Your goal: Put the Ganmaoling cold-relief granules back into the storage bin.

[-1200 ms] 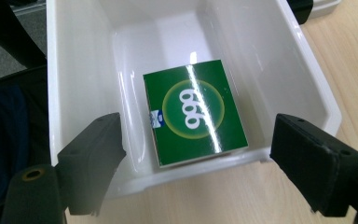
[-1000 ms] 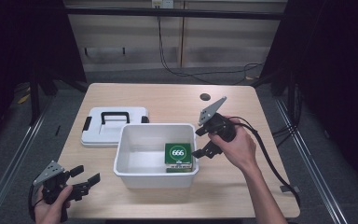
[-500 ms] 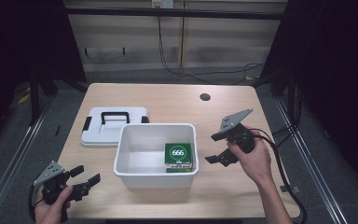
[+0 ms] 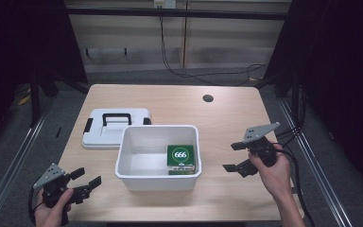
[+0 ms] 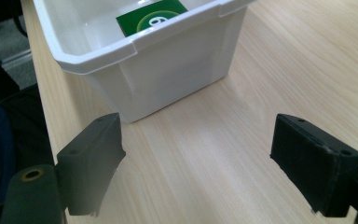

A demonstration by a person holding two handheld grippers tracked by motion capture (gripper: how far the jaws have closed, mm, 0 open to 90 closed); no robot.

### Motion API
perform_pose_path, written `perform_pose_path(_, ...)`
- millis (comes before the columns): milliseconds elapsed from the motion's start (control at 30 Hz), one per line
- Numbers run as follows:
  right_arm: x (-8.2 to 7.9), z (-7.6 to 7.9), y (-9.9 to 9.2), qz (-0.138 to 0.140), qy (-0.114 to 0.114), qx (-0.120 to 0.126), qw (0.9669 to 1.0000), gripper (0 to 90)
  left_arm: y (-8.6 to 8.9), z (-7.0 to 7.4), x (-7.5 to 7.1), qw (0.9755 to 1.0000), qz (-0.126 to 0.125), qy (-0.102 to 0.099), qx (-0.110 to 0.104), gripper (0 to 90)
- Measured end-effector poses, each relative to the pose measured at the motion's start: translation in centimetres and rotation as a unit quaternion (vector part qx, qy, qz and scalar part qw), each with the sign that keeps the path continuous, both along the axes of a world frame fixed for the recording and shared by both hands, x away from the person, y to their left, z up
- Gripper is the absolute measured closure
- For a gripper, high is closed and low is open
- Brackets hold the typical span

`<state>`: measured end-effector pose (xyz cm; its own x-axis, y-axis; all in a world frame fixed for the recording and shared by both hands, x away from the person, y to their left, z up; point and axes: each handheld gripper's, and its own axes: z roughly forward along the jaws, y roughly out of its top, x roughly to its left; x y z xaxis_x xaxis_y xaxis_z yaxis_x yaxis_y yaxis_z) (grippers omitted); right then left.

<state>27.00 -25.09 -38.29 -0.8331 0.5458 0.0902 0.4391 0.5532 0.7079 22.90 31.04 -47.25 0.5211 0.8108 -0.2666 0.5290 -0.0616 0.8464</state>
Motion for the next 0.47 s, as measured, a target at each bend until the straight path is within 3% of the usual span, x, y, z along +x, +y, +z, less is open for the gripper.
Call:
perform_pose_path(200, -1.2, -1.5, -1.6, -0.033, -0.014, 0.035, 0.9988, 15.5, -0.3, 0.0, 0.4, 1.0000, -0.006, 0.001, 0.004, 17.1)
perform_pose_path(400, -1.8, -3.6, -3.6, -0.089, -0.020, 0.066, 0.9937, 14.0, -0.2, 0.0, 0.2, 1.0000, -0.004, 0.000, 0.003, 17.2)
perform_pose_path(467, -1.8, -4.1, -3.8, -0.092, -0.018, 0.067, 0.9933, 13.9, -0.3, 0.1, 0.1, 1.0000, -0.002, -0.002, 0.000, 17.2)
